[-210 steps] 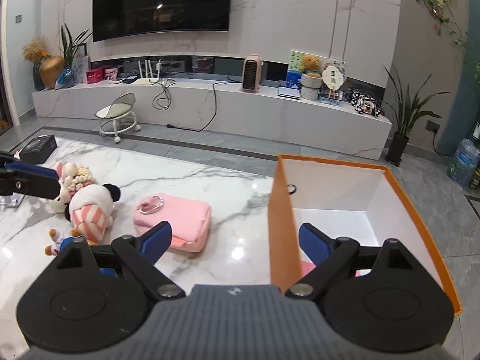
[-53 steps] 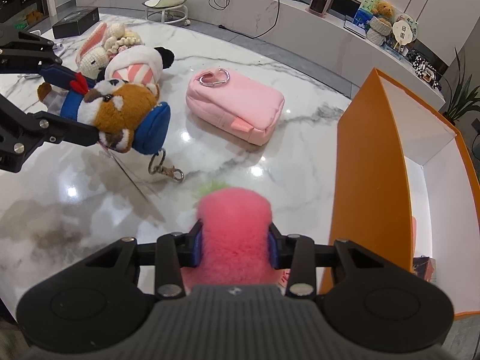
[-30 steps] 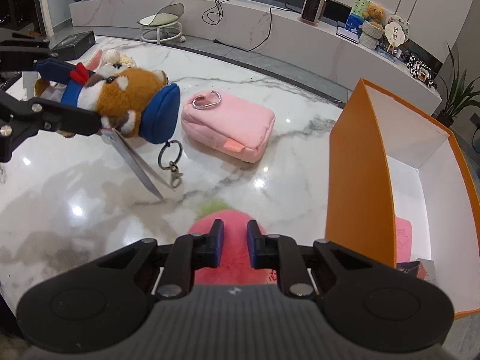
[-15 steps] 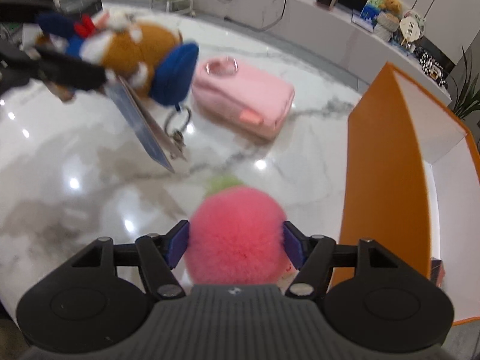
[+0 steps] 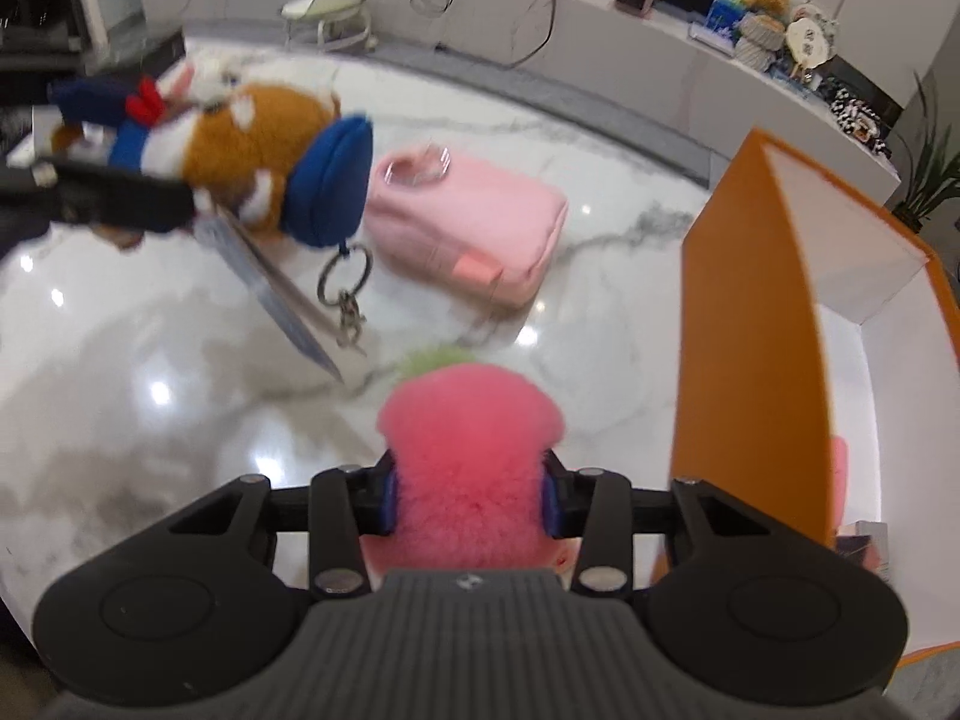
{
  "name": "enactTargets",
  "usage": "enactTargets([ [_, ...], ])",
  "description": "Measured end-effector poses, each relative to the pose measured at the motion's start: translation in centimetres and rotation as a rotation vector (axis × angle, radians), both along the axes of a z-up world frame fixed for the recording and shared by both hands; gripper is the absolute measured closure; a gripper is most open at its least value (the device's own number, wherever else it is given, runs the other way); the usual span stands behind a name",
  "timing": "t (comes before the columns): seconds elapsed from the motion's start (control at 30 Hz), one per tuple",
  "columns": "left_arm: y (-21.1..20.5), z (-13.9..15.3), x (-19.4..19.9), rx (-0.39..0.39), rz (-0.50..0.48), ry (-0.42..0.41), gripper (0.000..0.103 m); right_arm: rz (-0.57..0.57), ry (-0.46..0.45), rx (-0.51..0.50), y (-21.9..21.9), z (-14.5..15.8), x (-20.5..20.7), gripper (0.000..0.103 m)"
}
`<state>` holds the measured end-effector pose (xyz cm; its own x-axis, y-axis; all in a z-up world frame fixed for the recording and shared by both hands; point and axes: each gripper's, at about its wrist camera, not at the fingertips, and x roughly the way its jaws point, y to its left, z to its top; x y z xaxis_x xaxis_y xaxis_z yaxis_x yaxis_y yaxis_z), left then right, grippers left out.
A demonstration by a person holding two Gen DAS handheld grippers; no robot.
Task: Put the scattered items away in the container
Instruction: 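Carry the red panda plush and pink pom-pom over the orange box with both tools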
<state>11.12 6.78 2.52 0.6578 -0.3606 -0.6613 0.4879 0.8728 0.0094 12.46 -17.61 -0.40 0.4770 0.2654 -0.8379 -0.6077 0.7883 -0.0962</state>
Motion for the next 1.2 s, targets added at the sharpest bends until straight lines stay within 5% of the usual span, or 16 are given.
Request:
enactTargets([
  [0.3,-2.2,2.6,1.2,-0.049,-0.02,-0.047,0.043,-0.091,-0.093,0.152,-3.7,4.8,0.9,0.061],
  [0.33,-2.6,2.8,1.4,-0.052,-0.024,-0.051,0.043,-0.101,-0.102,0.163,-4.2,5.2,1.0,0.064],
  [0.4,-3.7,3.2,1.8,-0.061,-0.036,-0.061,0.043,-0.126,-0.12,0.19,-5.1,5.9,1.3,0.089],
  [0.57,-6.0,3.5,2.6,-0.066,-0.074,-0.071,0.043,-0.188,-0.149,0.244,-7.6,7.0,1.9,0.089],
  [0.63,-6.3,3.7,3.0,-0.071,-0.072,-0.076,0.043,-0.178,-0.131,0.253,-7.8,6.6,2.0,0.083],
  [0.7,-6.2,3.9,3.3,-0.085,-0.064,-0.075,0.043,-0.121,-0.096,0.232,-7.2,5.5,1.8,0.066],
  [0.87,-5.9,3.6,3.9,-0.088,-0.041,-0.069,0.043,-0.04,-0.024,0.169,-4.9,2.7,1.7,0.062],
  [1.0,-5.8,3.6,4.1,-0.09,-0.038,-0.067,0.043,-0.052,0.018,0.063,-3.4,0.0,2.6,0.041],
  [1.2,-5.3,3.6,4.3,-0.095,-0.025,-0.063,0.043,-0.052,0.047,-0.013,-1.9,-2.8,3.9,0.038],
])
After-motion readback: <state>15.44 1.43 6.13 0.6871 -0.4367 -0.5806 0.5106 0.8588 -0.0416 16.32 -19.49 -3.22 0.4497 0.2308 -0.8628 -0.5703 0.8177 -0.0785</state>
